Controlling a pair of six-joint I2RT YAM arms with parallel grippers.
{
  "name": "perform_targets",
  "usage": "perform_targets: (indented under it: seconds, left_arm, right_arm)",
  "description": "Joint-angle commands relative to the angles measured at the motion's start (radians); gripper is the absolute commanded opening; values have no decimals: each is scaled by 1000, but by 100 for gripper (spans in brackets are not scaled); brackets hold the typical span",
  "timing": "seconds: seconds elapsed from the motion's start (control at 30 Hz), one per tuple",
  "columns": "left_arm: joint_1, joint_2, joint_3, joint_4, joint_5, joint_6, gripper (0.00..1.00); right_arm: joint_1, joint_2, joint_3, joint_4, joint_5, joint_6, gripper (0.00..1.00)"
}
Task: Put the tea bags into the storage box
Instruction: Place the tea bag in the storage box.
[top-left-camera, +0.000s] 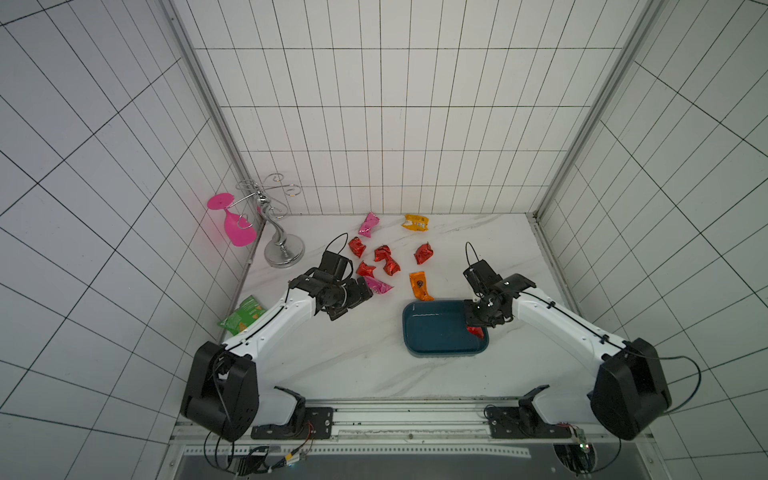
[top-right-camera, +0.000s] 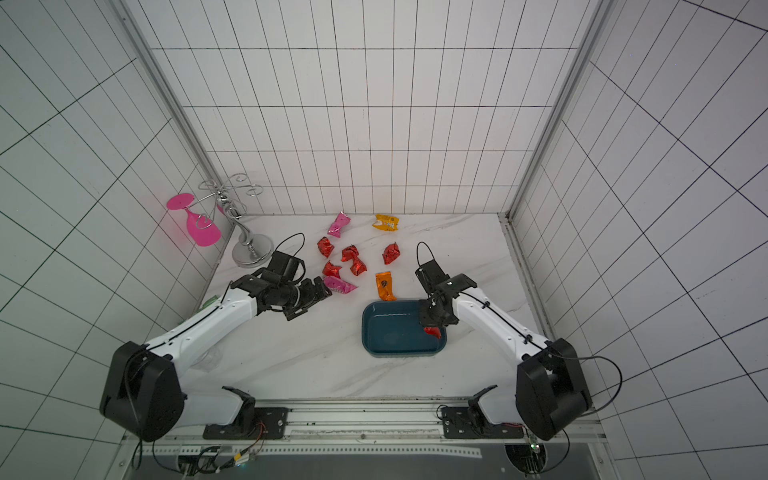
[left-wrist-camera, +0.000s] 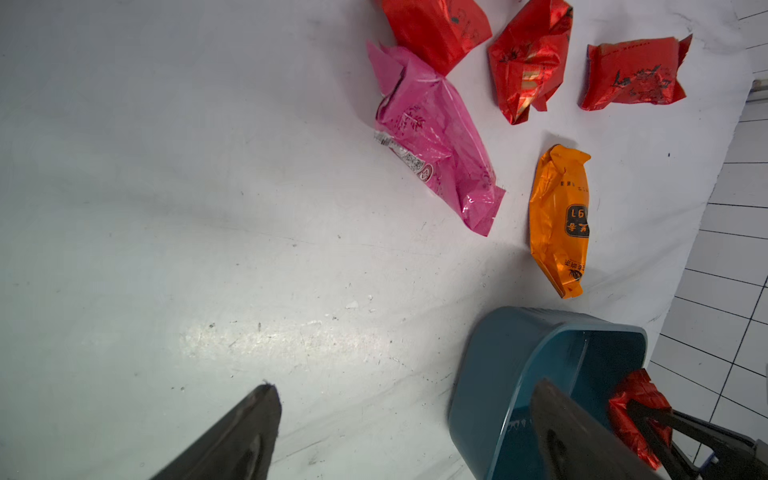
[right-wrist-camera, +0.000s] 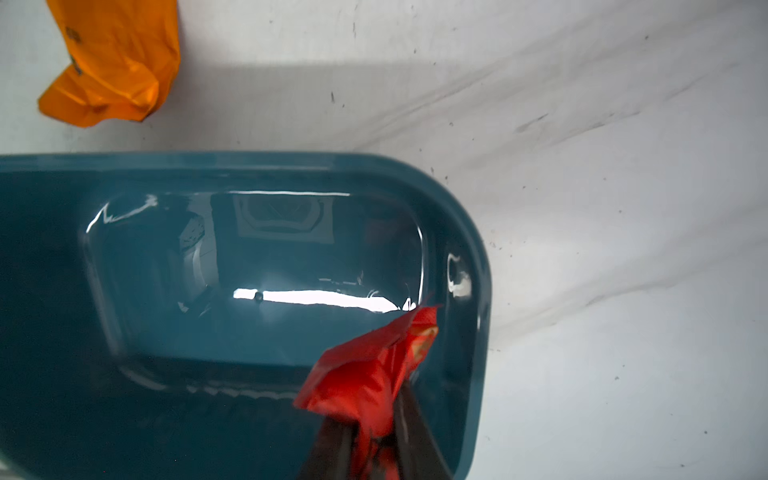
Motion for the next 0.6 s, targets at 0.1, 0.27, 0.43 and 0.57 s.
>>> perform_targets:
  seconds: [0.1,0.27,0.43,0.57]
  left_arm:
    - [-17,-36,9,2,-51,-15,97]
    - [-16,-53,12,-34,-85,10,97]
    - [-17,-46,16,-32,-91,13,97]
    - [-16,-32,29,-30,-87,7,97]
  right_arm:
    - [8,74,6,106,83,5,26]
    - [7,114,73,76,101,-6,35]
    - [4,82,107,49,123,-27,37]
    - [4,95,187,34,49,-52,39]
